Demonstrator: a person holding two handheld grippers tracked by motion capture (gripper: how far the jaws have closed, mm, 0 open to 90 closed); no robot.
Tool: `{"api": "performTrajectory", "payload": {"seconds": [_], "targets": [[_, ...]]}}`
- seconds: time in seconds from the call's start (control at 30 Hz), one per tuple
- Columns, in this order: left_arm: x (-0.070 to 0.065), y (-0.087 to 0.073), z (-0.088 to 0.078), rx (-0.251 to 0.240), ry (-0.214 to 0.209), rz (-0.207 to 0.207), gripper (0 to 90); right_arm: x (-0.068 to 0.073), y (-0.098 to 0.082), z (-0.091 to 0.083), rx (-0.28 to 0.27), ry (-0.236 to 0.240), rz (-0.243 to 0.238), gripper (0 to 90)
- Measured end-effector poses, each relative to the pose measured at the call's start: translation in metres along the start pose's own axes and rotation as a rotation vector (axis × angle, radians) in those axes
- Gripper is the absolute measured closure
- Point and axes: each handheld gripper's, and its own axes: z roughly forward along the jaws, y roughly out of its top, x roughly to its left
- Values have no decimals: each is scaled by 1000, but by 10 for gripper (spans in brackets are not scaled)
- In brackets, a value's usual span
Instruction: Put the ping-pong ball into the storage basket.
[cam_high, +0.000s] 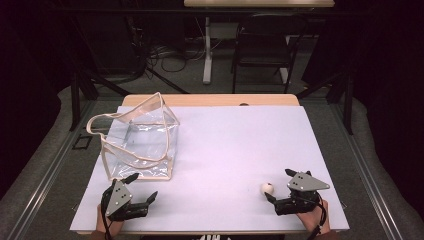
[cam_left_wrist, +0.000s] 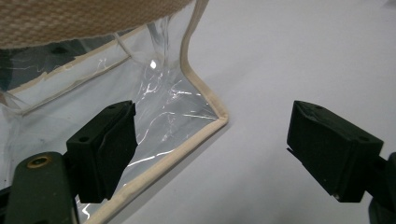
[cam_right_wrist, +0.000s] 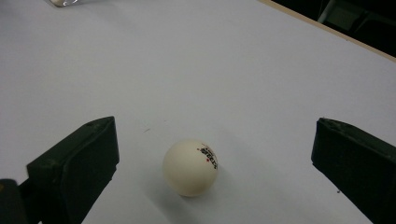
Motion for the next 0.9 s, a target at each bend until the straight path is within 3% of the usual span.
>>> {"api": "performTrajectory", "payload": {"seconds": [0.9], "targets": [[0,0,2,-1,0,-3,160,2,14,23,92,53,2,5]]}}
